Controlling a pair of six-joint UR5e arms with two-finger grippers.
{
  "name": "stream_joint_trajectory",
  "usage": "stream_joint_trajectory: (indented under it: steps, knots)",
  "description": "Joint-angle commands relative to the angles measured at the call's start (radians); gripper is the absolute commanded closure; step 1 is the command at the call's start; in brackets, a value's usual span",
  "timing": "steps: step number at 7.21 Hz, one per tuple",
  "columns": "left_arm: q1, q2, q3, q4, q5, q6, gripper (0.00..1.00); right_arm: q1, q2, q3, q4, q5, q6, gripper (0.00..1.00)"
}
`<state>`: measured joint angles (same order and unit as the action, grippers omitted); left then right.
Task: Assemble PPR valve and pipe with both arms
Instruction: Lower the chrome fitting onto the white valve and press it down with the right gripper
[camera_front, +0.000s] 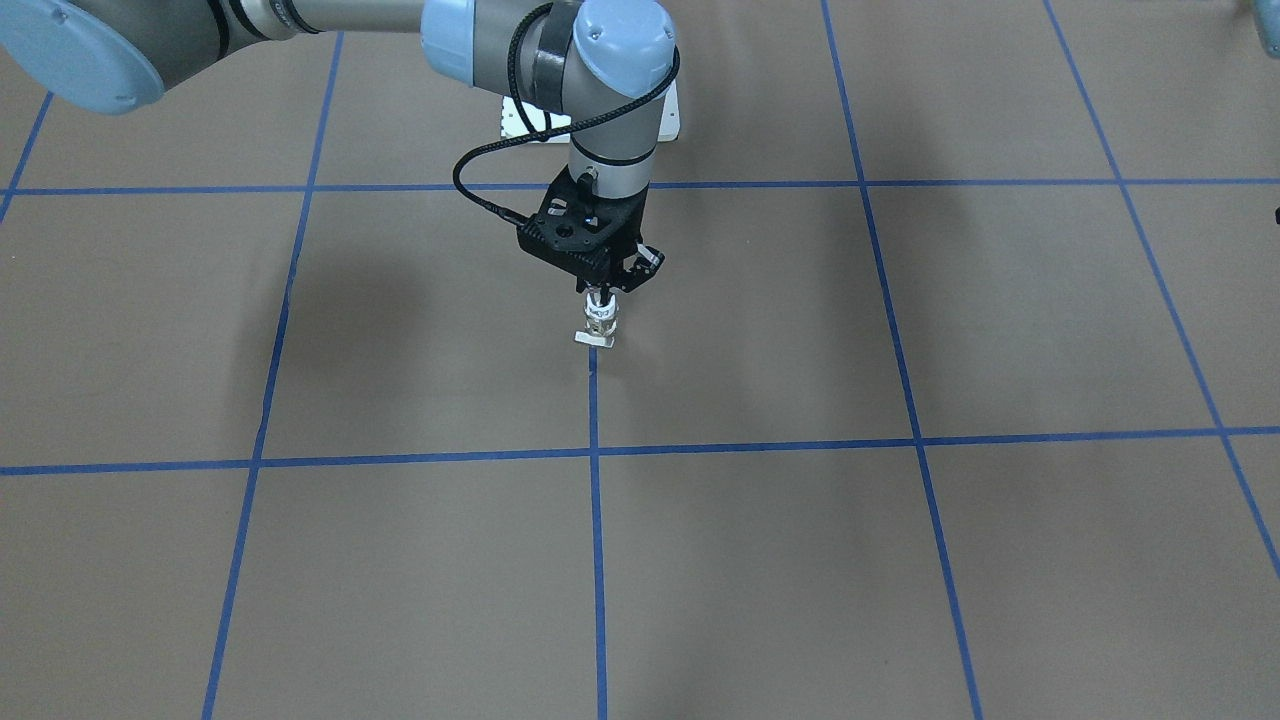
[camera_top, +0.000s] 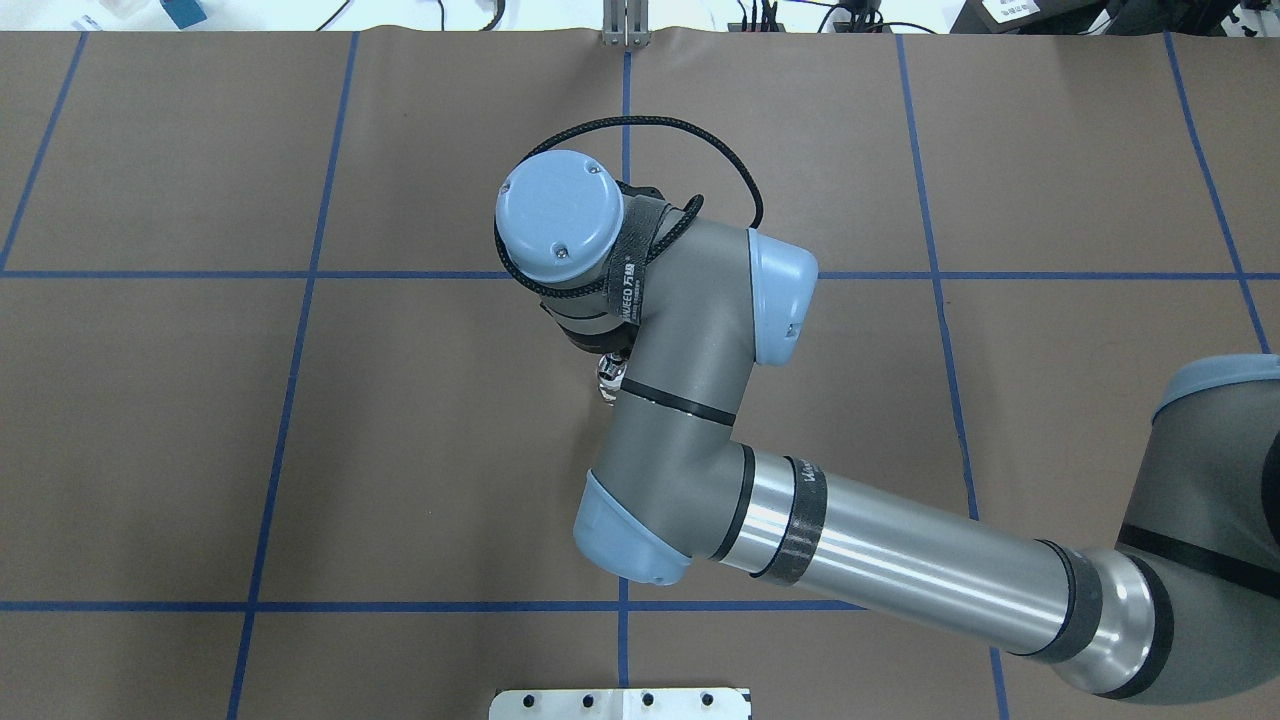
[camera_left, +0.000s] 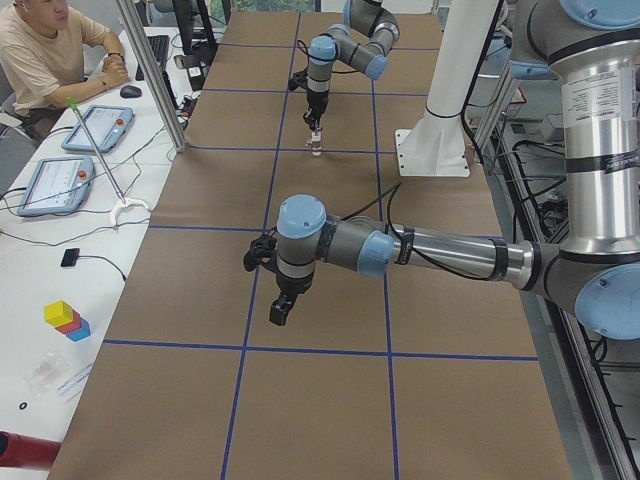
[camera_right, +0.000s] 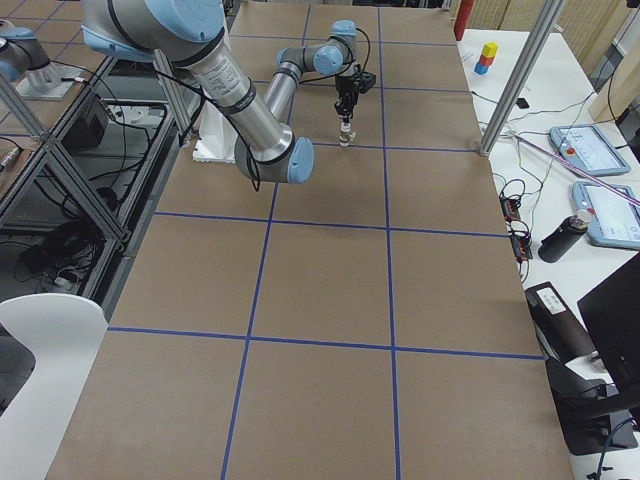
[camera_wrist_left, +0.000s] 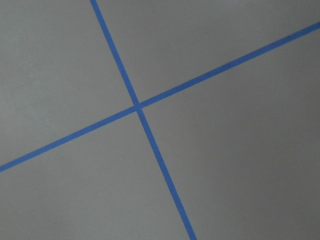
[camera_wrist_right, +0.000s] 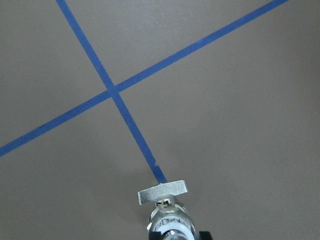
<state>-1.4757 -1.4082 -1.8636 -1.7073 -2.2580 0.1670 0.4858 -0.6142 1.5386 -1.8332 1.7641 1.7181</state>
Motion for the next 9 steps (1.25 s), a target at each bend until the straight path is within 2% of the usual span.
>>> stream_joint_trajectory:
  steps: [1, 9]
  knots:
    - [-0.002, 0.0, -0.002, -0.002, 0.0, 0.0, 0.0, -0.003, 0.001, 0.0, 0.0, 0.0, 0.0, 1.0]
    - [-0.002, 0.002, 0.001, -0.002, 0.0, 0.002, 0.0, -0.015, -0.007, -0.005, 0.006, -0.011, 0.006, 1.0]
